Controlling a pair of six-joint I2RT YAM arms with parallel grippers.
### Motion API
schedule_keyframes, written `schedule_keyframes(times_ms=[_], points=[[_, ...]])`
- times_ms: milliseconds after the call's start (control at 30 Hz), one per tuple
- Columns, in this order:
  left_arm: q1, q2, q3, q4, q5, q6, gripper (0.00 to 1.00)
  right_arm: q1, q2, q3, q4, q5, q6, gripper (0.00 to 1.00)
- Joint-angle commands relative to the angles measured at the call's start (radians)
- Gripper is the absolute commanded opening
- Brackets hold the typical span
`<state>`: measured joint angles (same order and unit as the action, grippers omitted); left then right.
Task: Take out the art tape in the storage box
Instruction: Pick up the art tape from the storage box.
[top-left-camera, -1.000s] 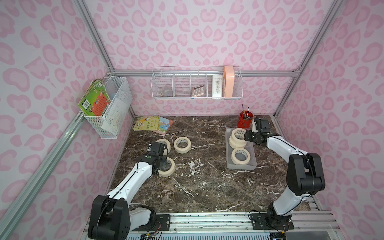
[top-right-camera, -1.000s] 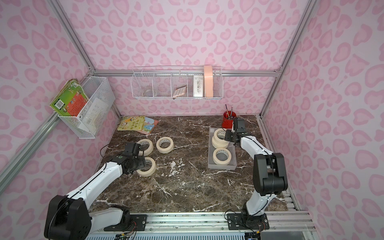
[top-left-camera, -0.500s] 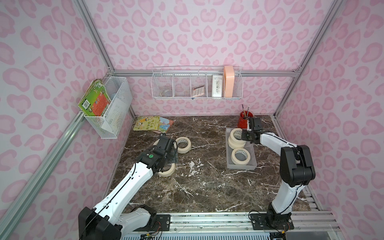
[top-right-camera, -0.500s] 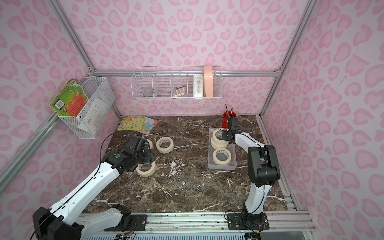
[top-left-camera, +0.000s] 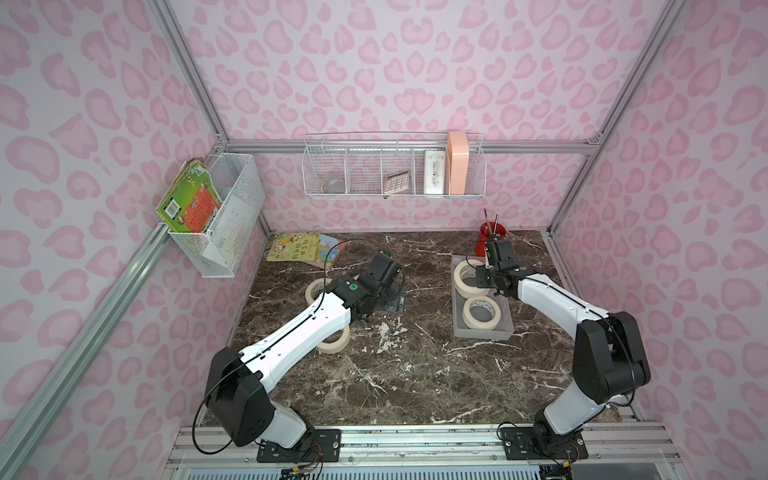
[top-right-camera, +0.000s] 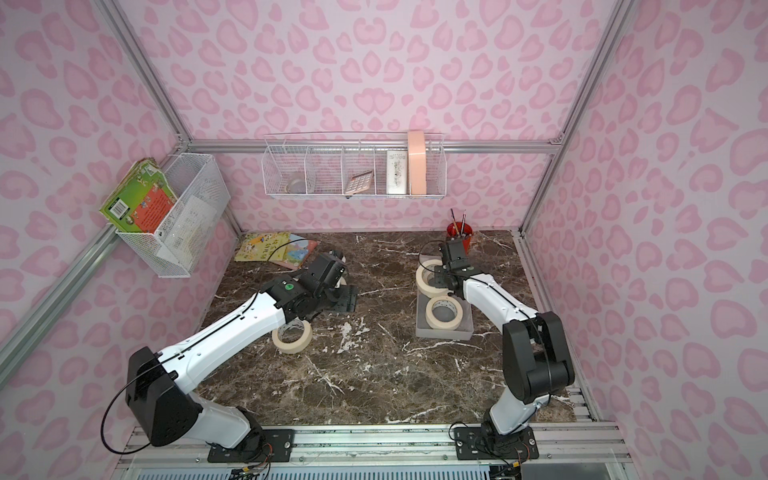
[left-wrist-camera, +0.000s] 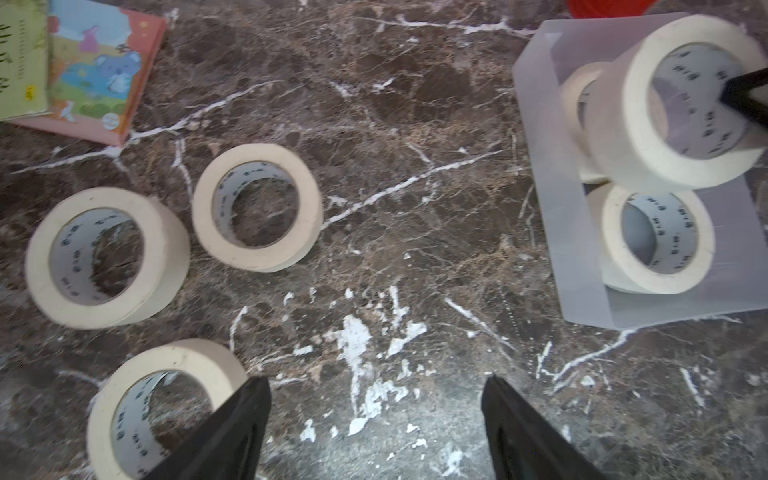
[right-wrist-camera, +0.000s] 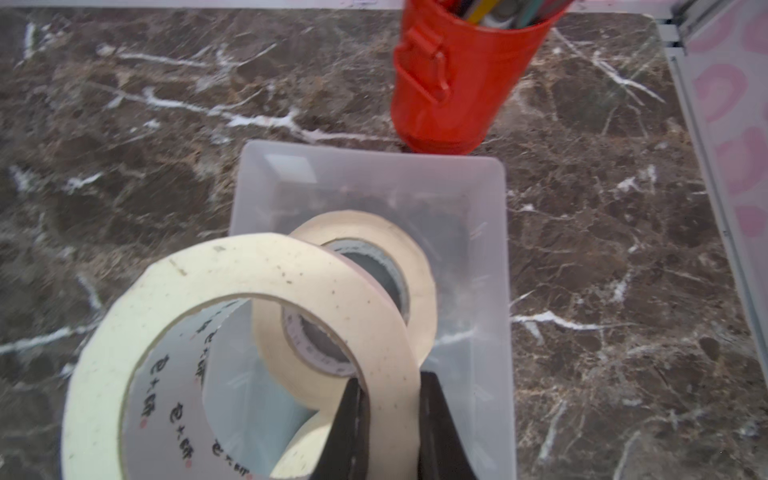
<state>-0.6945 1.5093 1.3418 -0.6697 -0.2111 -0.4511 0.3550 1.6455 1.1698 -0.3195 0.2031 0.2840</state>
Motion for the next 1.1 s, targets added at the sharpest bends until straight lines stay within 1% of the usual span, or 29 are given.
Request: schedule_keyframes(times_ms=[0,167,267,367,467,567,633,733,967,1000,1033,1067], points=[[-0.015,0.047,0.045,0.048,0.067,0.023,0.85,0.083,-0.041,-0.031,-0.024,-0.053,-0.007,0.00],[-0.034,0.132,0.100,0.076,0.103,0.022,0.85,0.219,-0.079,-0.043,-0.050,-0.068,0.026,0.00],[-0.040,0.176,0.108,0.094,0.124,0.016,0.86,0.272,-0.096,-0.044,-0.046,-0.074,0.053,0.00],[-0.042,0.214,0.108,0.112,0.137,0.006,0.86,0.301,-0.104,-0.037,-0.041,-0.082,0.071,0.00],[-0.045,0.250,0.144,0.117,0.148,0.002,0.86,0.319,-0.105,-0.036,-0.033,-0.087,0.085,0.00],[-0.046,0.285,0.160,0.113,0.144,0.005,0.82,0.332,-0.108,-0.035,-0.027,-0.090,0.094,0.00],[-0.048,0.304,0.167,0.106,0.138,0.008,0.76,0.335,-0.113,-0.036,-0.025,-0.095,0.098,0.00],[-0.049,0.323,0.174,0.104,0.131,0.009,0.61,0.340,-0.128,-0.040,-0.023,-0.100,0.103,0.00],[-0.051,0.347,0.188,0.099,0.116,0.008,0.08,0.341,-0.151,-0.048,-0.017,-0.114,0.109,0.00],[-0.051,0.347,0.189,0.098,0.112,0.007,0.02,0.341,-0.153,-0.050,-0.014,-0.112,0.114,0.07],[-0.051,0.347,0.189,0.097,0.109,0.006,0.00,0.339,-0.158,-0.053,-0.008,-0.110,0.117,0.25],[-0.051,0.345,0.189,0.094,0.104,0.006,0.00,0.336,-0.169,-0.059,-0.001,-0.111,0.120,0.42]])
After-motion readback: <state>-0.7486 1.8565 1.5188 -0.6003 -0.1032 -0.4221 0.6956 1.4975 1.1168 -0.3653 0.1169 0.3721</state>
